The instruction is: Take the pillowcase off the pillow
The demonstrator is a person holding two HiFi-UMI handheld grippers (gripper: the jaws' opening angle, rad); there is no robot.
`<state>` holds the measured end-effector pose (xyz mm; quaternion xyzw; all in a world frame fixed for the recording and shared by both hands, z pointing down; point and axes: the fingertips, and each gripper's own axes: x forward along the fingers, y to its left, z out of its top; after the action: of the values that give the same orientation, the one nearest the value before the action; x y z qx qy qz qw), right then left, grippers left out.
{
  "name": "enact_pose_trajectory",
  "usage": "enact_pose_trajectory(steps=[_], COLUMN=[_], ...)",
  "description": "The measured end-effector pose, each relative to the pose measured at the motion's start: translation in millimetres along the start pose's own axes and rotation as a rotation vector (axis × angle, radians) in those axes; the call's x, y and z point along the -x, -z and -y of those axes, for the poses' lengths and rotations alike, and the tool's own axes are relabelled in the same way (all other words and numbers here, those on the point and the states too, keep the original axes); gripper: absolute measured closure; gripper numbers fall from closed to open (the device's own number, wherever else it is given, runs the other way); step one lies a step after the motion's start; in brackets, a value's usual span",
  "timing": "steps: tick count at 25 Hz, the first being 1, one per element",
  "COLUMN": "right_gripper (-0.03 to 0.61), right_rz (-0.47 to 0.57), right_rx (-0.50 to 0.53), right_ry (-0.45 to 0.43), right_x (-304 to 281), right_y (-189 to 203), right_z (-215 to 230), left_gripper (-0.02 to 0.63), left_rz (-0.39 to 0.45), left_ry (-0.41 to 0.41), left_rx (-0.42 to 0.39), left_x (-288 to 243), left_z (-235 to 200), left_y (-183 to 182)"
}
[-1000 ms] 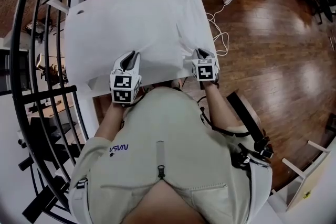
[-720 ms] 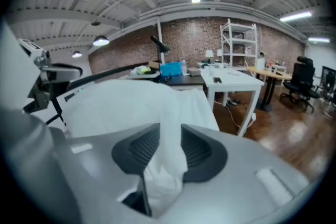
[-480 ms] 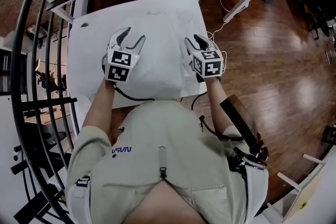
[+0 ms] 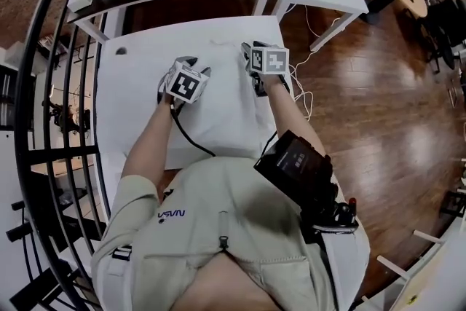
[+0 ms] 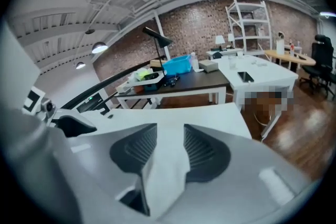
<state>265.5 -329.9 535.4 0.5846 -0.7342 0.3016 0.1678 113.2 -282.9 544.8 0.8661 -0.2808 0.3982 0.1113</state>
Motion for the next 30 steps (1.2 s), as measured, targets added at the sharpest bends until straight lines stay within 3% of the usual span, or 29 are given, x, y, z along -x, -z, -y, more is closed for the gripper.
enact_pose_trajectory(steps=[5, 6, 7, 9, 15, 20, 26, 28, 30], right_gripper=[0.428, 0.467, 0.560, 0.568, 0.574, 0.574, 0.565, 0.505, 0.443], right_rz=[-0.094, -0.094, -0.088, -0.065, -0.013, -0.143, -0.315, -0.269, -0.158], right_rx=[-0.077, -0.083, -0.074, -0.029, 0.022, 0.027, 0.031, -0.003, -0.055], right_ry=[-0.035, -0.052, -0.061, -0.046, 0.126, 0.278, 0.173, 0.153, 0.110], right_x=[-31, -33, -32, -28, -10, -8, -24, -17, -1], right_y=[23, 24, 23, 15, 0, 42, 124, 124, 105], right_z=[9, 6, 4, 3, 43, 88, 81, 80, 72], left_gripper=[0.538, 0.552, 0.560, 0.569, 0.580, 0.581, 0.580, 0.566, 0.554], left_rz=[0.008, 0.024, 0.041, 0.076, 0.211, 0.323, 0.349, 0.336, 0.363], left_ry=[0.047, 0.044, 0.043, 0.041, 0.028, -0.010, -0.019, -0.002, -0.027], left_rx=[-0.044, -0.046, -0.044, -0.047, -0.064, -0.025, 0.024, 0.035, 0.049], left_x=[8, 11, 14, 27, 75, 103, 83, 71, 71], left_z=[21, 22, 22, 23, 37, 34, 16, 11, 2], left_y=[12, 13, 13, 10, -1, -3, -4, -8, -17])
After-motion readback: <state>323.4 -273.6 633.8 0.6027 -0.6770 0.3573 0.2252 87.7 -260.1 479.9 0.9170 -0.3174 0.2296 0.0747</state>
